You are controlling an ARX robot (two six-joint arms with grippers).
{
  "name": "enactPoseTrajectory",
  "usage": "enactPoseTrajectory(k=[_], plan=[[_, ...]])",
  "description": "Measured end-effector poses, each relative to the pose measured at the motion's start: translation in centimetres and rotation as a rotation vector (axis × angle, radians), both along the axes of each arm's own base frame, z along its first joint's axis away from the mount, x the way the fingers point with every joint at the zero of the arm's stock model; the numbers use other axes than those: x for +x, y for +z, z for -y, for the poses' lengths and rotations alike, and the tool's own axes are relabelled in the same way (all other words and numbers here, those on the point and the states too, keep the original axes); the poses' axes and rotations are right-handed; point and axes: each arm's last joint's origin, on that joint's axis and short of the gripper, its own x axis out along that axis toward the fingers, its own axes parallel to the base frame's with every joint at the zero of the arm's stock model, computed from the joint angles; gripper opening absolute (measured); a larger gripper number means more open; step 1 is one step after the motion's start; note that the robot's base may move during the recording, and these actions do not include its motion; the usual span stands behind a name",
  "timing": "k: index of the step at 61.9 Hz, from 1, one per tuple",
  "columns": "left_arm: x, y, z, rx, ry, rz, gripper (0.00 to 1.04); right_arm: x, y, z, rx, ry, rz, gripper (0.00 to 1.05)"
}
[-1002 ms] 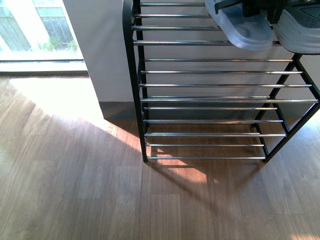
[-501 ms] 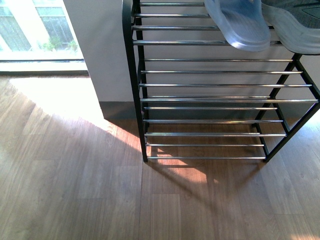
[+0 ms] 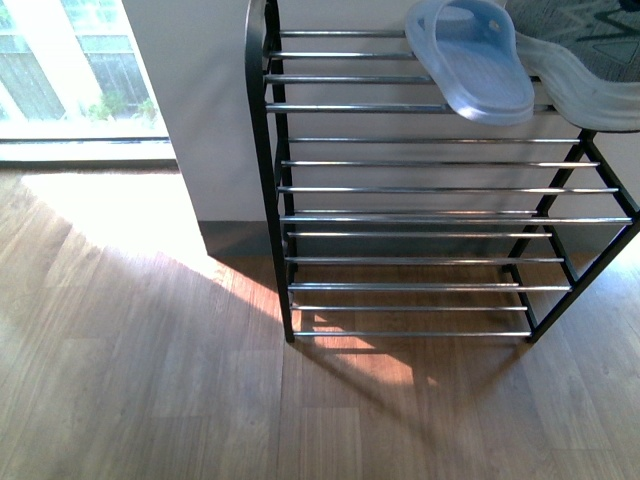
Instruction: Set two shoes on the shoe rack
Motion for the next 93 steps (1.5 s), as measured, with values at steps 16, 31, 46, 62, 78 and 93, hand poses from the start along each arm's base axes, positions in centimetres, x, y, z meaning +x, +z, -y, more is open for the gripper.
enactPoseTrajectory(k=[16, 31, 46, 62, 78, 93], plan=[[0.0, 0.0, 0.0, 0.0, 0.0, 0.0, 0.02, -4.8, -2.3, 1.4, -0.004, 0.003, -0.008, 0.01], [0.0, 0.0, 0.0, 0.0, 0.0, 0.0, 0.02, -7.6, -3.4, 2.5, -0.004, 0.02, -0.005, 0.01], [0.0, 0.0, 0.0, 0.0, 0.0, 0.0, 0.02, -12.5, -5.9, 3.0, -0.003, 0.001, -0.018, 0.01], [0.0, 0.0, 0.0, 0.0, 0.0, 0.0, 0.02, -13.6, -5.2, 3.1, -0.003, -0.004, 0.008, 0.01], [0.0, 0.0, 0.0, 0.0, 0.0, 0.001, 0.02, -14.8, -4.9, 3.1, -0.003, -0.004, 0.019, 0.01], [0.0, 0.0, 0.0, 0.0, 0.0, 0.001, 0.02, -15.5, -4.8, 3.1, -0.003, -0.004, 0.023, 0.01]])
